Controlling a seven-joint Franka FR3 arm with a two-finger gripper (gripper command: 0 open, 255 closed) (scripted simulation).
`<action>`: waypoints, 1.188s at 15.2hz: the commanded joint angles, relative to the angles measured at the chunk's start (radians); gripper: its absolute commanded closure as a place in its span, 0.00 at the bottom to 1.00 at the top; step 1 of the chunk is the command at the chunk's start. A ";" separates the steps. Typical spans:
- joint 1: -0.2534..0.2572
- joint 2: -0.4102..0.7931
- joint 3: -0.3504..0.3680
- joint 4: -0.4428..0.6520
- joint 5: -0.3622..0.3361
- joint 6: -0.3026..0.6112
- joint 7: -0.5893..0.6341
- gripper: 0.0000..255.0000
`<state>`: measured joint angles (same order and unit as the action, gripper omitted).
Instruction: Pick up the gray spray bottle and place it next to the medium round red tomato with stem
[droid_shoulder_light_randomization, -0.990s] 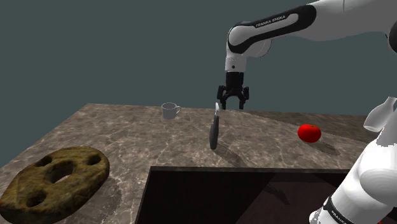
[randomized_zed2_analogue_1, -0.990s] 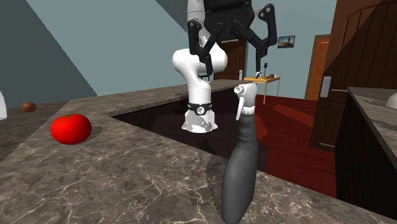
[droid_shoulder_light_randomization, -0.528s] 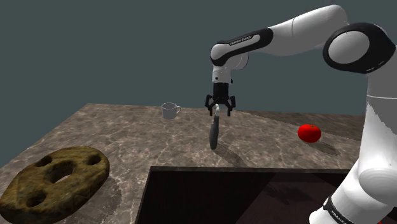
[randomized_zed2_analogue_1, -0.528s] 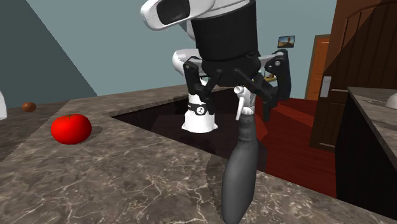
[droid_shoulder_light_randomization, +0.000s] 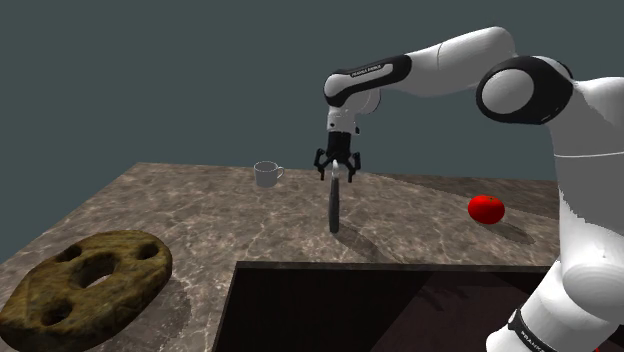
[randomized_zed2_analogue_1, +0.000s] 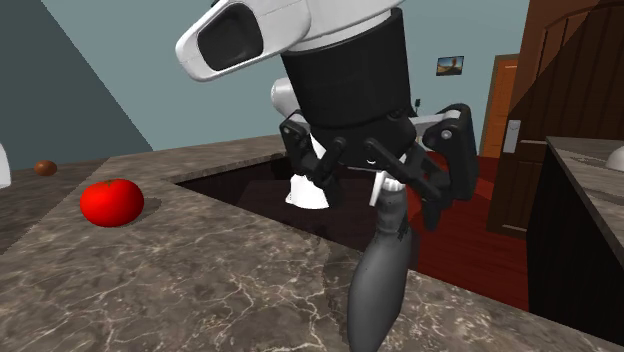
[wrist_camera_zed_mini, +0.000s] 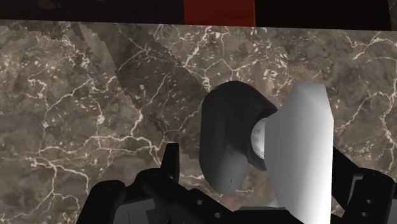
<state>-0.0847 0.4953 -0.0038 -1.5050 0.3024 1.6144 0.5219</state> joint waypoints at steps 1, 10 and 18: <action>0.005 0.055 0.001 -0.039 -0.001 0.019 -0.001 0.00; 0.011 0.050 0.002 -0.079 0.002 0.054 -0.005 0.00; 0.023 -0.049 0.005 -0.245 0.010 0.119 -0.012 1.00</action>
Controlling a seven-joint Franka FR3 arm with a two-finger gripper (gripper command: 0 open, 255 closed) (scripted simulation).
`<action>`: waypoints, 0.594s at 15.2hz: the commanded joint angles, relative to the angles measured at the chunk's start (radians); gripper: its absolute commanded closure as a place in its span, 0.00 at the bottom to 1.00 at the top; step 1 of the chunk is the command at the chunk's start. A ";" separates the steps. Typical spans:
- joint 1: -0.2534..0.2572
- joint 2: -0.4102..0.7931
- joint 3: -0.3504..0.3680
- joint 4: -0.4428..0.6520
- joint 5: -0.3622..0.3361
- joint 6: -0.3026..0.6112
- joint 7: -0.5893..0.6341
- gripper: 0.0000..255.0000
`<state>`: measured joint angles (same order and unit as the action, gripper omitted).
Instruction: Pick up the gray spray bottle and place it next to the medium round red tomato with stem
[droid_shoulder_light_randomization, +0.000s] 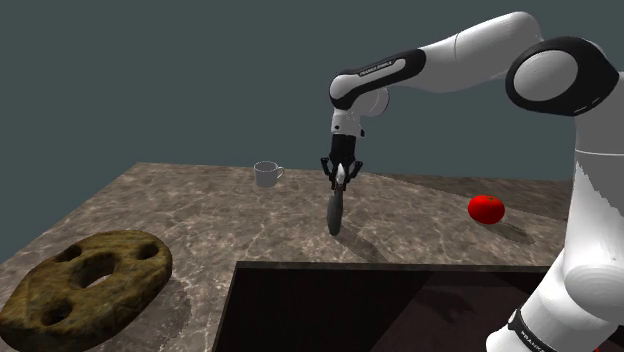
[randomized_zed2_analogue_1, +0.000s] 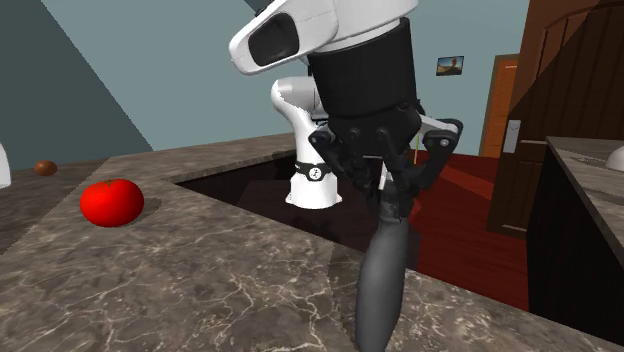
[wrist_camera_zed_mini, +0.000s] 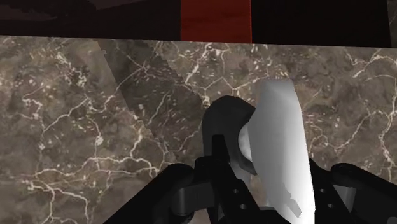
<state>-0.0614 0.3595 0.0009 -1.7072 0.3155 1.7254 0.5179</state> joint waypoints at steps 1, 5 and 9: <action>0.000 0.078 0.000 -0.038 -0.005 -0.004 -0.003 1.00; -0.011 0.173 -0.005 0.132 -0.011 -0.077 0.004 1.00; -0.012 0.151 -0.005 0.152 -0.012 -0.118 0.015 1.00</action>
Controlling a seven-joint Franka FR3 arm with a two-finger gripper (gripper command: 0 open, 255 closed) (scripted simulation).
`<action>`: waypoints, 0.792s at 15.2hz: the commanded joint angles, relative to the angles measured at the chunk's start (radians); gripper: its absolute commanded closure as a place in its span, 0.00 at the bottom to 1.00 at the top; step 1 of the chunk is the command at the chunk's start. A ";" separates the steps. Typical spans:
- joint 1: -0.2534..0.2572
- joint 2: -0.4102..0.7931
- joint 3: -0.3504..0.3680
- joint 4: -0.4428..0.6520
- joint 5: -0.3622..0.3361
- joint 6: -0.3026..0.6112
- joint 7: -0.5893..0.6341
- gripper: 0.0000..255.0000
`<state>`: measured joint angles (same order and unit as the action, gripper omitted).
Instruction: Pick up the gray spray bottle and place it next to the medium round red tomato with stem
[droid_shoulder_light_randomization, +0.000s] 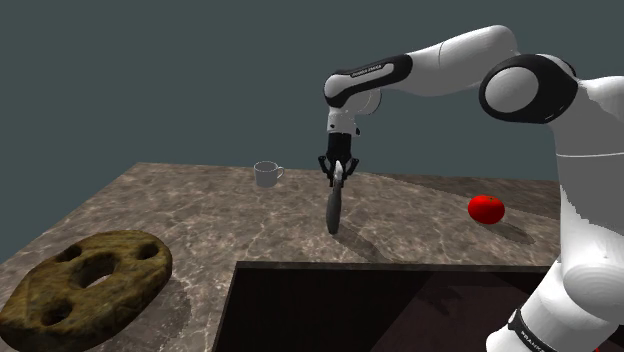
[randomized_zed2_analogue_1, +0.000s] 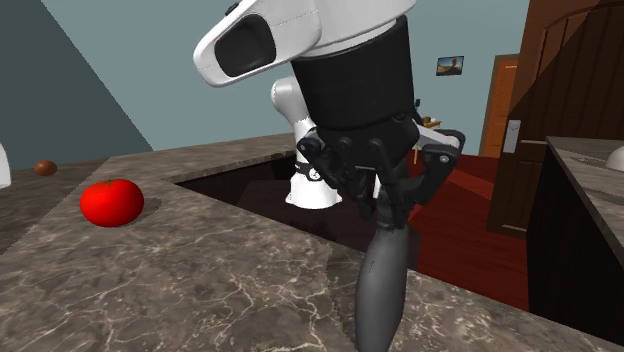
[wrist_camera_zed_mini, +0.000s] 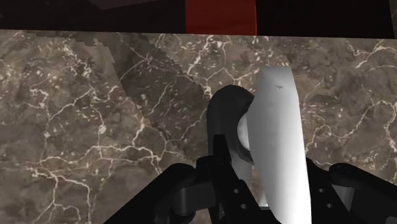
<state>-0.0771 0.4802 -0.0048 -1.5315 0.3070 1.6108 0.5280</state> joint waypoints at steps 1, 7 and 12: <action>0.003 0.026 0.000 -0.018 -0.004 -0.014 0.008 1.00; 0.001 -0.001 0.000 0.021 -0.005 -0.078 0.025 1.00; -0.002 -0.018 0.000 0.062 -0.005 -0.134 0.041 1.00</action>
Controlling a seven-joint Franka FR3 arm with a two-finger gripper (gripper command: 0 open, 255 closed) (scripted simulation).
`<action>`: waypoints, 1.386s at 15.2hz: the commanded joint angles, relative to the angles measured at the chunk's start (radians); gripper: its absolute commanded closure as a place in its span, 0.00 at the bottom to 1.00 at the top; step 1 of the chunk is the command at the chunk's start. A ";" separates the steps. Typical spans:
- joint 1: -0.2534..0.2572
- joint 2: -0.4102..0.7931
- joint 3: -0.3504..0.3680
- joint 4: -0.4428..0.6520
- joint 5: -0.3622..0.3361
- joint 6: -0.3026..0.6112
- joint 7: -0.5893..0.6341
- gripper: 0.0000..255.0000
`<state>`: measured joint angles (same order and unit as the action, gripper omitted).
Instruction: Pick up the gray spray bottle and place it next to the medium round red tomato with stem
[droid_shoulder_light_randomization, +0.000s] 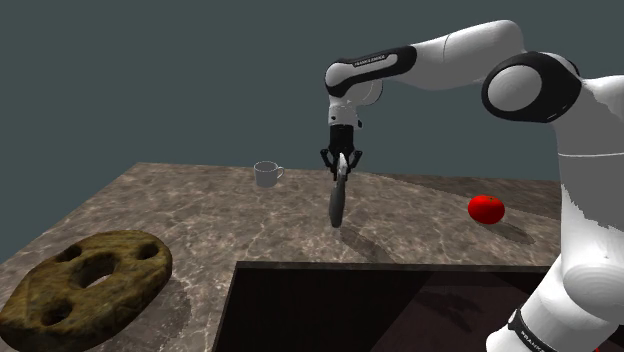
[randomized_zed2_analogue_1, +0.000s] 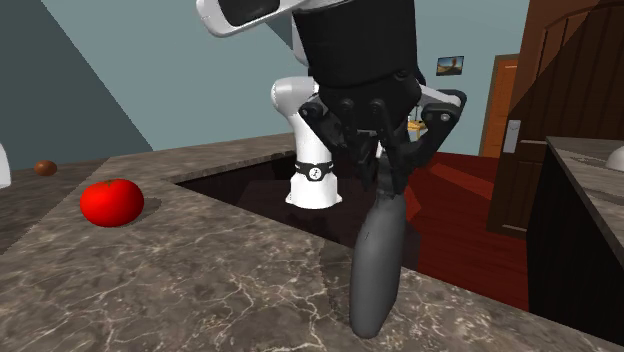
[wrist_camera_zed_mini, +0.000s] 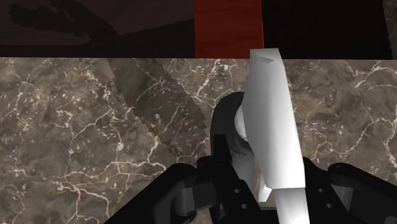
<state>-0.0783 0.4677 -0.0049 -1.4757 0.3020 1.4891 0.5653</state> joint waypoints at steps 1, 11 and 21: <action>-0.001 -0.009 0.000 0.015 0.000 -0.023 0.007 1.00; -0.007 -0.024 0.002 0.124 0.004 -0.143 0.040 1.00; -0.078 -0.146 -0.039 0.057 -0.030 -0.227 -0.053 1.00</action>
<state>-0.1442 0.3383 -0.0365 -1.4081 0.2783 1.2743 0.5305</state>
